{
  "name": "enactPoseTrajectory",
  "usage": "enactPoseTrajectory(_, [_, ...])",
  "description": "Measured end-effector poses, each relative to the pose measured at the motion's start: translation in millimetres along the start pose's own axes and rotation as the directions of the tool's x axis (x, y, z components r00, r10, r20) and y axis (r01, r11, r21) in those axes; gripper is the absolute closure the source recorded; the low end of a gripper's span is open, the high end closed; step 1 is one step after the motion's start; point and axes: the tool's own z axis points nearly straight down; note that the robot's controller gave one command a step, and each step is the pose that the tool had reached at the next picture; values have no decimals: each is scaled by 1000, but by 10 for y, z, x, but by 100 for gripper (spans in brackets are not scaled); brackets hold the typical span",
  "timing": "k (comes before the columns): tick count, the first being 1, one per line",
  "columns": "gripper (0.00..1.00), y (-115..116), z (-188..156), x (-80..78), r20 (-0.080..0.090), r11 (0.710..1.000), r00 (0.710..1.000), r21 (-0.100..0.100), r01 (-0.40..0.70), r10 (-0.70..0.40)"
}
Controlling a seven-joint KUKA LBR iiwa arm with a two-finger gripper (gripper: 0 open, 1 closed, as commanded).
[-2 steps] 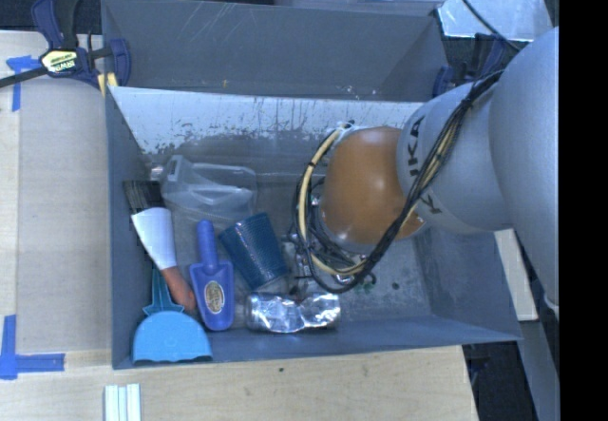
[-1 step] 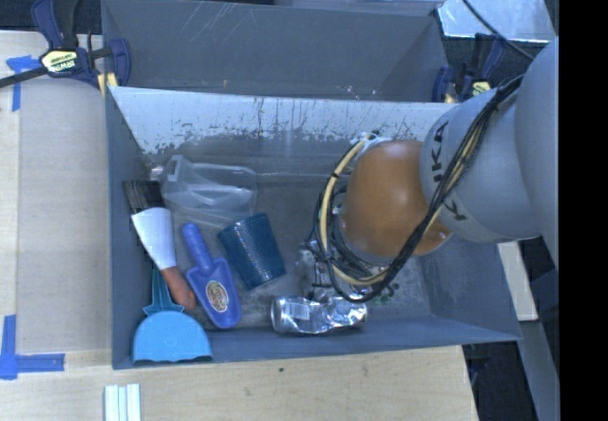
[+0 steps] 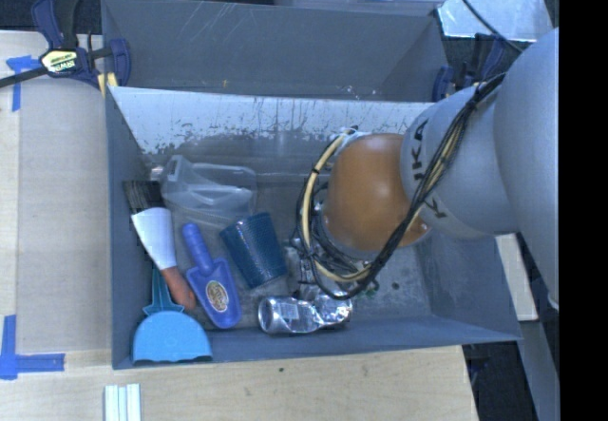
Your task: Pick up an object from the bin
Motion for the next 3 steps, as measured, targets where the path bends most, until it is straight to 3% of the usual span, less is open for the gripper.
enactPoseTrajectory(1, [100,0,0,0,0,1000,1000,0,0,0])
enactPoseTrajectory(2, [100,-153,22,-415,2,992,992,0,127,-127])
enactPoseTrajectory(3, [100,-11,17,-385,1,967,967,0,-257,257])
